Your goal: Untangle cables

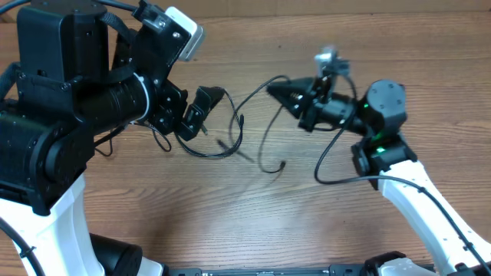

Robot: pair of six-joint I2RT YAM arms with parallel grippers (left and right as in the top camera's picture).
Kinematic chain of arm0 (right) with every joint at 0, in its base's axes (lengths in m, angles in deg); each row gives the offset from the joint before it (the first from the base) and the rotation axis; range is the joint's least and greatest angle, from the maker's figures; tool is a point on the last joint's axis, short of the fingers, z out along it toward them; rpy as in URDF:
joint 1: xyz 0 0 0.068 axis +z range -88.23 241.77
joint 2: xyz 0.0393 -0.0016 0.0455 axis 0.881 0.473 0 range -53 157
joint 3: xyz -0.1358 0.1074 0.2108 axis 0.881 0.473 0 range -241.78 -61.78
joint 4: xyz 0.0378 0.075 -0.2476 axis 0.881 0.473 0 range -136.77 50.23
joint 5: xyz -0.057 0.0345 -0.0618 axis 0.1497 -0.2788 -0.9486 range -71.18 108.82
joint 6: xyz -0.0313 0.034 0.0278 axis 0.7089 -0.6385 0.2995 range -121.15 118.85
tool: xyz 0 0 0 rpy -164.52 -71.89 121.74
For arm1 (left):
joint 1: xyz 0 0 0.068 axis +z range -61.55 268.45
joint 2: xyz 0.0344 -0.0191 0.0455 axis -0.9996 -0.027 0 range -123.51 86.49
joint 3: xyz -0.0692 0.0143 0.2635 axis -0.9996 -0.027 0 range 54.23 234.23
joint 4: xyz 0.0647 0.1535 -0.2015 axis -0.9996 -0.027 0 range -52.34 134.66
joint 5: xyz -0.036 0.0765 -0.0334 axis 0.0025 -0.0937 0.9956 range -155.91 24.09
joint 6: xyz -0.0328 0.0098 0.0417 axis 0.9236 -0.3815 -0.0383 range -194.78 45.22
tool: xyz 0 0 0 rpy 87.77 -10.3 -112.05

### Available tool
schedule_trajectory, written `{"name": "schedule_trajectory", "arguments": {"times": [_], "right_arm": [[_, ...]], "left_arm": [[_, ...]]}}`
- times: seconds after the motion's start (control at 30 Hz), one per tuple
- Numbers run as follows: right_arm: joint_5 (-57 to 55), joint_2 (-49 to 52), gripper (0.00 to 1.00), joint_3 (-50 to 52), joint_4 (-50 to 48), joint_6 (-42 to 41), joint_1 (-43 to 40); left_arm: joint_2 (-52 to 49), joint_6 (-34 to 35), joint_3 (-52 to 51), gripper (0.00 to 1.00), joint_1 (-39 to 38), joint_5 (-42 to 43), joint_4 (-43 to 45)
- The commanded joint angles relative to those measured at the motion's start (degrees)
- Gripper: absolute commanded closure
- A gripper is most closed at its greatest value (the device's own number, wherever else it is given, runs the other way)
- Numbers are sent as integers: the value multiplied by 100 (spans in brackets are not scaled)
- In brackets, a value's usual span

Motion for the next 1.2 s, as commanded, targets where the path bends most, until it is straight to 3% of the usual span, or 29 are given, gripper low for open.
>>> {"name": "schedule_trajectory", "arguments": {"times": [0.0,0.3,0.73,1.17], "right_arm": [[-57,-203,96,-31,-79,-833,-514],[-55,-833,96,-31,-328,-1320,-1803],[-59,-990,96,-28,361,-1882,-4319],[-72,-752,96,-28,1102,-1659,-6408]], "left_arm": [[-9,118,28,0,-22,-227,-2],[-9,116,28,1,-22,-227,-2],[-9,116,28,0,-22,-229,-2],[-9,116,28,1,-22,-227,0]]}}
